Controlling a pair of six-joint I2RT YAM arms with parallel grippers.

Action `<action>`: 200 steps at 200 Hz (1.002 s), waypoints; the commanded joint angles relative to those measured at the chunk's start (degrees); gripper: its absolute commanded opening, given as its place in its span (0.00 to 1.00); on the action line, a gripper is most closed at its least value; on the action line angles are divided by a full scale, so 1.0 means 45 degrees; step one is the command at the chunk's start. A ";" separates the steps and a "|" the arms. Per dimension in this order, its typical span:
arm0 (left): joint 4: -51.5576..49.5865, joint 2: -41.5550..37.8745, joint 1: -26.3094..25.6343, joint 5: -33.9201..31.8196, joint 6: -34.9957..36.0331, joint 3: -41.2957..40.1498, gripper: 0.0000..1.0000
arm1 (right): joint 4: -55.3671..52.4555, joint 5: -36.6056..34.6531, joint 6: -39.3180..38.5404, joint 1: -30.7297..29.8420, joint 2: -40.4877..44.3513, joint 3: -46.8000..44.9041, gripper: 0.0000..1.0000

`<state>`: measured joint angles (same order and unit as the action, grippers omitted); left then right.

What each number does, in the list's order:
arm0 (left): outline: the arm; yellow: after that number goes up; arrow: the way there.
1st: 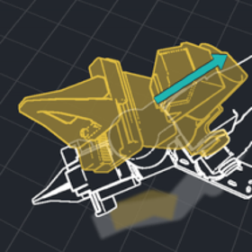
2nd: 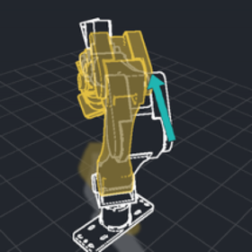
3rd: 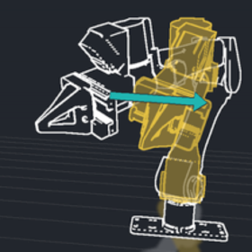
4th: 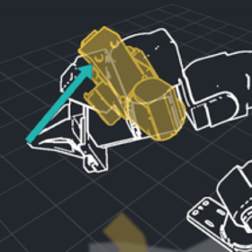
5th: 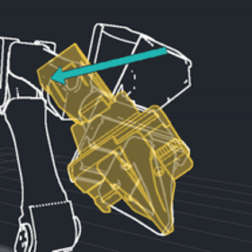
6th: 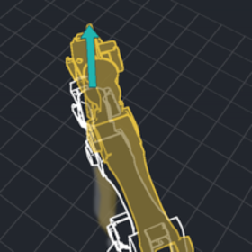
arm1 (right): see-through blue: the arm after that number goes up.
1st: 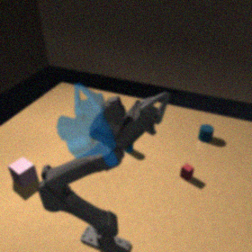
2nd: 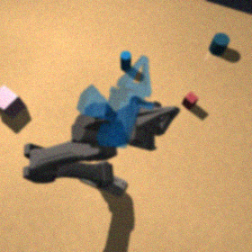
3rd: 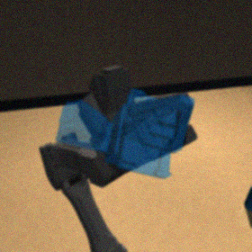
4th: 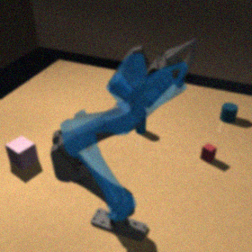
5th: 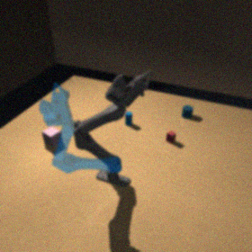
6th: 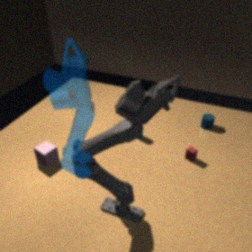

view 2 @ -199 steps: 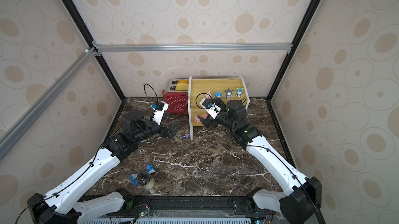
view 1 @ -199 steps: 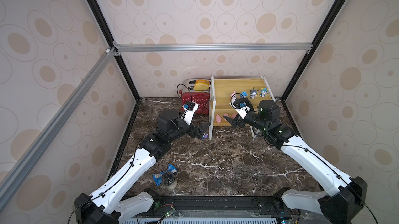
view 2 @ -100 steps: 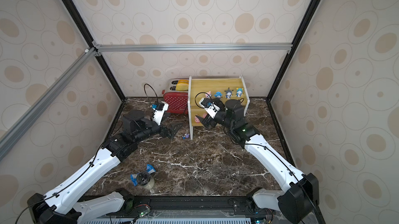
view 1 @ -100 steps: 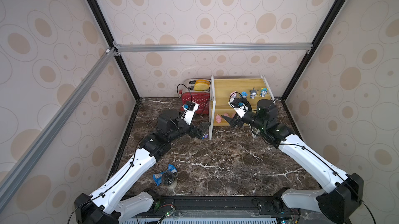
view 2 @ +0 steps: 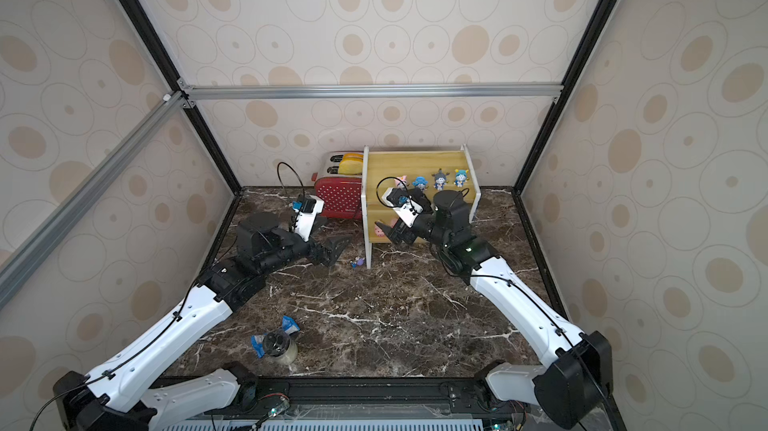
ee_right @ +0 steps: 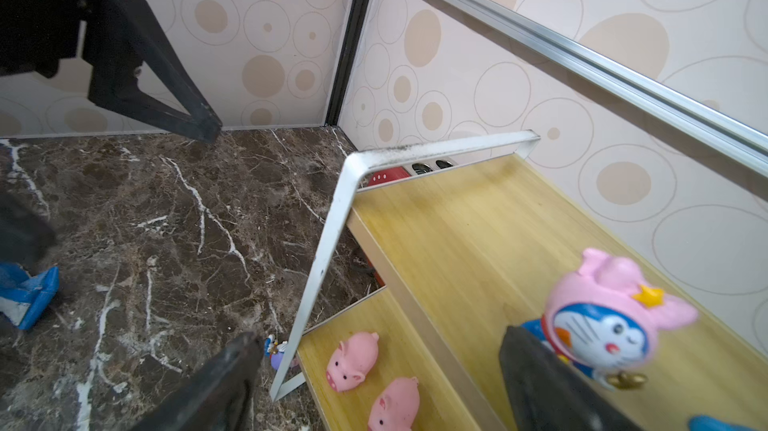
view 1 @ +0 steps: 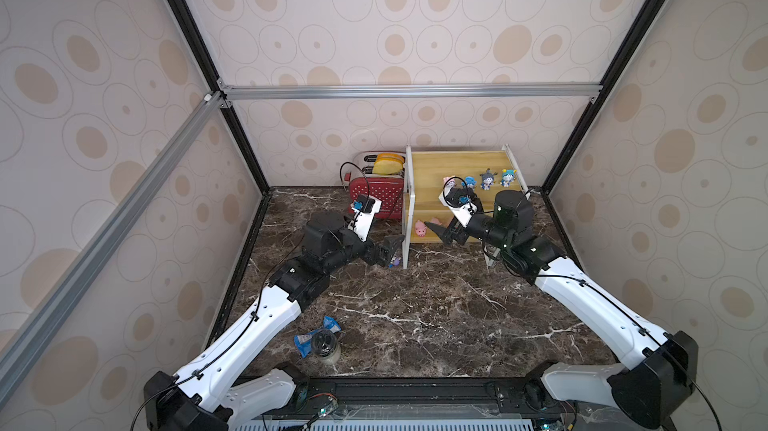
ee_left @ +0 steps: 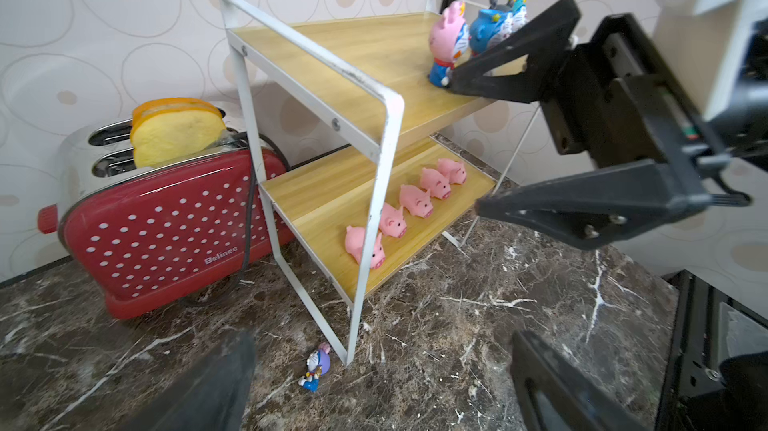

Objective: Organize plastic toys on shelves
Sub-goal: Place the plastic toy on the shelf, then move the plastic toy to the center of the board.

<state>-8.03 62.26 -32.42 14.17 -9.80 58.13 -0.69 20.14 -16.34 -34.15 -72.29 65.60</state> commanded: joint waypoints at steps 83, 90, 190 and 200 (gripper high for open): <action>0.0172 0.5692 0.2208 0.0475 -0.2465 -0.0298 0.75 | -0.2908 -0.0262 0.1209 0.0033 0.5166 -0.3579 0.93; 0.0346 0.6339 0.2244 0.0784 -0.2284 -0.0089 0.71 | -0.2940 -0.0347 0.1320 0.0030 0.5377 -0.3803 0.93; 0.0265 1.1603 0.2342 0.2850 -0.2626 0.3074 0.40 | -0.3375 -0.1040 0.2026 0.0012 0.6264 -0.5078 0.93; 0.0326 1.1772 0.2292 0.3015 -0.2788 0.2962 0.36 | -0.3290 -0.1019 0.2045 0.0004 0.6171 -0.5210 0.93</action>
<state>-5.85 112.99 -22.22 24.69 -20.34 71.16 -15.49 16.10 -8.51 -34.15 -44.49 43.70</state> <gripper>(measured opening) 0.393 0.928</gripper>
